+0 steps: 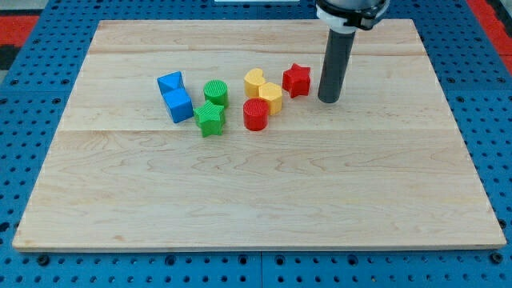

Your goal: Slide red star closer to green circle

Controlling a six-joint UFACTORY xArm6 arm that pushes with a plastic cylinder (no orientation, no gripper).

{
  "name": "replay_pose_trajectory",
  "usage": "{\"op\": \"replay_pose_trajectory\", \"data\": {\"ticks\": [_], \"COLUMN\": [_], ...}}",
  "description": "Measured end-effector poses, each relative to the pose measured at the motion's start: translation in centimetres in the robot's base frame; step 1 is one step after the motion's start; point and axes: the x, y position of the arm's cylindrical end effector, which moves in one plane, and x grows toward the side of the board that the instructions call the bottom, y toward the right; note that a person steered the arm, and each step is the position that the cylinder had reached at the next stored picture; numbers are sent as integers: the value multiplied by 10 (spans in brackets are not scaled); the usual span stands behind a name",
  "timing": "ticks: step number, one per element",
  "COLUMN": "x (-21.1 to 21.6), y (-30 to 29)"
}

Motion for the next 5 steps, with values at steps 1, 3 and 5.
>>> {"op": "replay_pose_trajectory", "data": {"ticks": [1,3,5], "x": [-22,-8,27], "y": [-1,25,-43]}}
